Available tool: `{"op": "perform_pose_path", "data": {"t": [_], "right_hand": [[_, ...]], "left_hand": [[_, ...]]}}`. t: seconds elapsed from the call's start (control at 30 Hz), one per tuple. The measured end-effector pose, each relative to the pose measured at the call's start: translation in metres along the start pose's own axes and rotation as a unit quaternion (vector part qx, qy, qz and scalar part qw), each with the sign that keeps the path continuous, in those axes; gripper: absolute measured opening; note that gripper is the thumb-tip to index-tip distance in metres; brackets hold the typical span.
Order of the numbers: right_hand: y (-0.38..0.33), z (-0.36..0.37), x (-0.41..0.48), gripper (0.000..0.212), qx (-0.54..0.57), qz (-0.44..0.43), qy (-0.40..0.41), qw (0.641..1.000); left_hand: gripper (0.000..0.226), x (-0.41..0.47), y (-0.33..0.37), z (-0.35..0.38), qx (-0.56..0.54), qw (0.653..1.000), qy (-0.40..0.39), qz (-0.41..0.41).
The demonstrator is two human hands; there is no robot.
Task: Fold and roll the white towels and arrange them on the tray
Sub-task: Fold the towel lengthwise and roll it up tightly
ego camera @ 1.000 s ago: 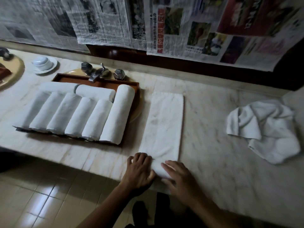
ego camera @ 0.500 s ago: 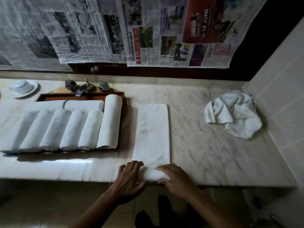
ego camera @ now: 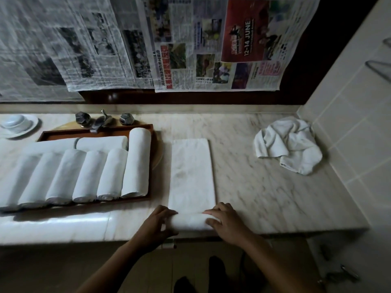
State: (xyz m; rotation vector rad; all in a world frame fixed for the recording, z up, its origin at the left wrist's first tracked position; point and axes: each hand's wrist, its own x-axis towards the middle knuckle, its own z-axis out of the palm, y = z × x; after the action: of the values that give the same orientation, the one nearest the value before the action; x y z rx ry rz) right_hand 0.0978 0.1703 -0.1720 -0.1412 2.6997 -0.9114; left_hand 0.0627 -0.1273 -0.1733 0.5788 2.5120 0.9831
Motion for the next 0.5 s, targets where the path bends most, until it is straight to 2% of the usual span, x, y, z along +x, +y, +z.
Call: {"op": "perform_pose_path", "data": {"t": [0.17,0.23,0.37,0.43,0.5], "right_hand": [[-0.005,-0.001,0.008,0.043,-0.029,0.03,0.021,0.999],[-0.009,0.001,0.009,0.038,-0.036,0.025,0.059,0.997],[-0.016,0.019,0.002,0.036,-0.06,-0.069,0.19,0.977],[-0.02,0.033,-0.007,0.038,-0.126,-0.121,0.212,0.962],[-0.024,0.043,-0.014,0.044,-0.183,-0.136,0.197,0.953]], "left_hand": [[0.053,0.011,0.004,-0.009,-0.063,0.996,-0.011,-0.058],[0.043,0.016,0.004,-0.01,-0.066,0.995,-0.014,-0.074],[0.029,0.025,0.009,-0.013,-0.061,0.994,-0.021,-0.084],[0.025,0.027,0.011,-0.013,-0.074,0.993,-0.024,-0.092],[0.028,0.027,0.012,-0.011,-0.079,0.992,-0.012,-0.097]]}}
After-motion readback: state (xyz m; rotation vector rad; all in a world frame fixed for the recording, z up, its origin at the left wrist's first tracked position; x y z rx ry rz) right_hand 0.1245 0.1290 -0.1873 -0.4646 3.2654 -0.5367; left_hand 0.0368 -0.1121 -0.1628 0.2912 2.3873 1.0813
